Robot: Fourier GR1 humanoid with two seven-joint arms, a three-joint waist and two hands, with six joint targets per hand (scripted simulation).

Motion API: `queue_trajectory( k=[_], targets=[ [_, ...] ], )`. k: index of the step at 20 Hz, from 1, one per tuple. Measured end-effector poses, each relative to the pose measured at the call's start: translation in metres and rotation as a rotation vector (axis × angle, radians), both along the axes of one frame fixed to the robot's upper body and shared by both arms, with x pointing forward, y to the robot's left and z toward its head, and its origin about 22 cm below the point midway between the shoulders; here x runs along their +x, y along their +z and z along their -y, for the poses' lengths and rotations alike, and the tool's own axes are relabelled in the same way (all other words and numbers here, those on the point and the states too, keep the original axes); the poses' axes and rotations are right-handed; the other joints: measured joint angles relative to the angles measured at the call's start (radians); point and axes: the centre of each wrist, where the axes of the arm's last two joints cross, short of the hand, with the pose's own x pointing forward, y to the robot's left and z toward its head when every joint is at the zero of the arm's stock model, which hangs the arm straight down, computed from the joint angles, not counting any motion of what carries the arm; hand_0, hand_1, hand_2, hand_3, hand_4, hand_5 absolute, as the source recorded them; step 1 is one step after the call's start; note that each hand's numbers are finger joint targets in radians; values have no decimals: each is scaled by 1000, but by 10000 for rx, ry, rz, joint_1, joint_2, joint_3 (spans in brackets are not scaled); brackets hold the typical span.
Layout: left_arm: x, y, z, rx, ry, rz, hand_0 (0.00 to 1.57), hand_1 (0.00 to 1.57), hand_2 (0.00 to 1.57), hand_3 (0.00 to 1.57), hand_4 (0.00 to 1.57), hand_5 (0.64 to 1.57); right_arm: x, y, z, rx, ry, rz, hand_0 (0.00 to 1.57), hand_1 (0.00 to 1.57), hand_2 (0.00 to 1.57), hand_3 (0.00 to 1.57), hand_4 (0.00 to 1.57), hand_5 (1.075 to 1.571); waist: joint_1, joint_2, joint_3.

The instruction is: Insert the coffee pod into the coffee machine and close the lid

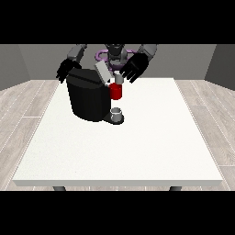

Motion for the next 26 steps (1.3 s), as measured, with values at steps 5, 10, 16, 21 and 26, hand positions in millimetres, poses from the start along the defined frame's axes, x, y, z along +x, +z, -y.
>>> queue_trajectory(
  k=[5,10,16,21,26],
  targets=[
    [0,-6,0,109,-4,-89,1283,1283,1314,1222,504,1571,-3,-2,10,21,-247,-52,0,0,0,0,526,1571,27,-9,0],
    [2,-6,8,213,-148,-139,1229,1229,1283,1207,511,1571,-3,-2,12,39,-446,32,0,0,0,0,517,1571,66,81,2],
    [3,-2,12,229,-195,-46,1185,1185,1264,1195,497,1571,-4,2,5,136,-420,107,0,0,0,0,498,1571,-21,227,1],
    [3,-13,14,318,-320,-115,1204,1204,1279,1208,521,1571,-6,1,12,270,-483,109,0,0,0,0,513,1571,37,227,2],
    [4,-8,13,422,-351,-155,1185,1185,1250,1184,491,1571,-5,-2,15,323,-644,136,0,0,0,0,499,1571,136,320,1]
  ],
)
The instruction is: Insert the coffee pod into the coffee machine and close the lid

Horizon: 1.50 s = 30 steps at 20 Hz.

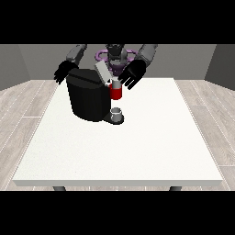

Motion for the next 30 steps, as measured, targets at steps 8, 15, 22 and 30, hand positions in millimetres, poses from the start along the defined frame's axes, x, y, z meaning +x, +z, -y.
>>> queue_trajectory(
  k=[8,15,22,30],
  targets=[
    [1,-3,1,-16,48,-192,1220,1220,1252,1152,467,1571,1,4,5,18,19,73,0,0,0,0,443,1571,-57,63,4],
    [2,-6,5,101,-6,-312,1134,1134,1170,999,457,1571,1,2,7,-10,-44,44,0,0,0,0,418,1571,-15,34,2],
    [1,0,5,421,-93,-197,1058,1058,1125,961,367,1571,1,-2,9,-34,-264,-137,0,0,0,0,408,1571,98,55,1],
    [1,7,2,731,-241,88,0,0,378,112,0,1571,5,3,6,46,-214,155,0,0,0,0,415,1571,117,220,10]
  ],
)
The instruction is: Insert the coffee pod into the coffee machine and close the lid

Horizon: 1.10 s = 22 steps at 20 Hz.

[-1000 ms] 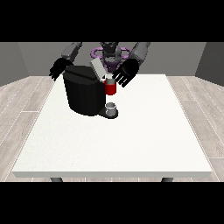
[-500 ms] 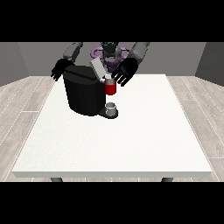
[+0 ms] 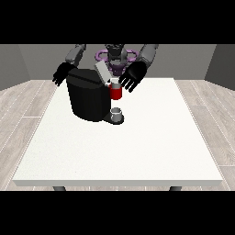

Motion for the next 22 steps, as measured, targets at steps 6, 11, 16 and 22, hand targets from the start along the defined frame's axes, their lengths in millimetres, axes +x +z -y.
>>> queue_trajectory(
  k=[6,11,16,22],
  targets=[
    [-1,1,-2,615,-141,-151,0,0,0,0,0,1571,2,0,2,-97,41,-4,0,0,0,0,413,1571,12,-46,11],
    [-1,-3,-1,939,-232,-386,0,0,0,0,0,1571,0,-8,6,4,-208,-244,0,0,0,0,360,1571,133,-218,1],
    [-1,-10,3,985,-322,-682,0,0,0,0,0,1571,-2,-17,10,-15,-369,-580,0,0,0,0,376,1571,313,-541,-6],
    [-3,-23,5,813,-439,-977,0,0,0,0,0,1571,-10,-33,12,32,-611,-971,0,0,0,0,392,1571,592,-1015,-7]
  ],
)
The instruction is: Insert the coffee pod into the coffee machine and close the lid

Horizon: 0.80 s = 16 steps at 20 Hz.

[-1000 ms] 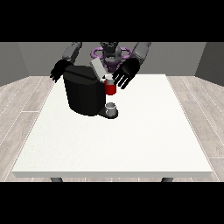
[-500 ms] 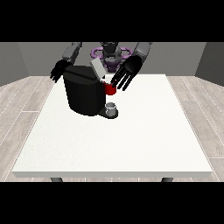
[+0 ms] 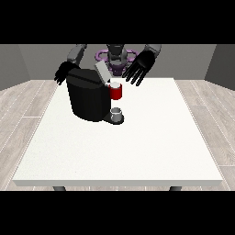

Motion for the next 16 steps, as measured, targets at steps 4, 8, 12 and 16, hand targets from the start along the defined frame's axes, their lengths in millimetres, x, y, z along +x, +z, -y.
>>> queue_trajectory(
  k=[4,8,12,16],
  targets=[
    [-3,-23,6,-1035,-179,-422,0,0,0,0,0,1571,-10,-17,18,141,-390,-394,0,0,0,0,405,1571,416,-543,-2],
    [-8,-59,9,-3430,-229,-923,0,0,0,0,261,1571,-21,-29,35,244,-876,-838,0,0,0,0,430,1571,943,-1259,-8],
    [-20,-111,17,-5828,-167,-1840,0,0,0,0,0,1571,-36,-43,40,297,-1212,-1488,0,0,0,0,399,1571,1368,-2235,-14],
    [-42,-160,9,-7205,177,-2571,0,0,0,0,191,1571,-52,-51,52,211,-1310,-1913,0,0,0,0,433,1571,1763,-3160,-9]
  ],
)
